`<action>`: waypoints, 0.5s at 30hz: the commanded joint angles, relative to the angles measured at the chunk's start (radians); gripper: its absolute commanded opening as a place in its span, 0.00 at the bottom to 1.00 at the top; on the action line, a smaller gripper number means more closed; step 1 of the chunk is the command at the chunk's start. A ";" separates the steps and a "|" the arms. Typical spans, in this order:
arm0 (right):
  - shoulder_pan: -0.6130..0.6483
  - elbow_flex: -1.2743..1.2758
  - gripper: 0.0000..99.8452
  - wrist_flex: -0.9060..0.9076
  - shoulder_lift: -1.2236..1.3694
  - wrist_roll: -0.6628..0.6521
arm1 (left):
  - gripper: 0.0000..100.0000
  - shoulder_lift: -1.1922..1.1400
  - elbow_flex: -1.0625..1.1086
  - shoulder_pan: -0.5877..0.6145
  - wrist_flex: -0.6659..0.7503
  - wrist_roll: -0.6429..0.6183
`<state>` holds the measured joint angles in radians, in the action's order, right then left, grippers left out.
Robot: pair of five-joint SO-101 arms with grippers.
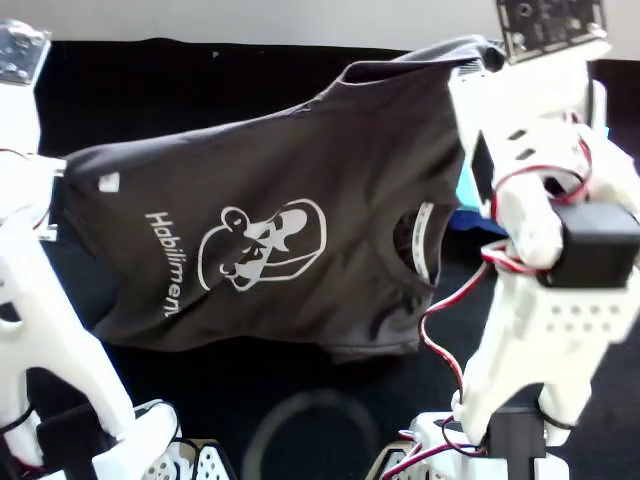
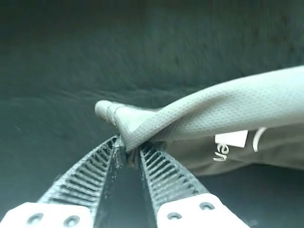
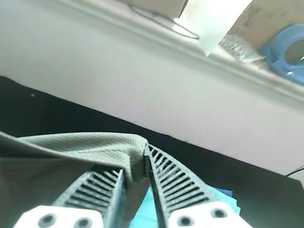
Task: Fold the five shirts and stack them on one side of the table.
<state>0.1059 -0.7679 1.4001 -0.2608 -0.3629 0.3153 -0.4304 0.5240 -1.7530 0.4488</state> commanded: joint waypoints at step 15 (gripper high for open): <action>-0.035 -0.438 0.01 -0.036 -0.013 0.008 | 0.01 0.226 -0.199 0.050 -0.006 -0.037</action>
<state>0.0890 -1.1592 1.4124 -0.2639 -0.3629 0.5132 -0.6022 0.5547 -1.7576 0.4212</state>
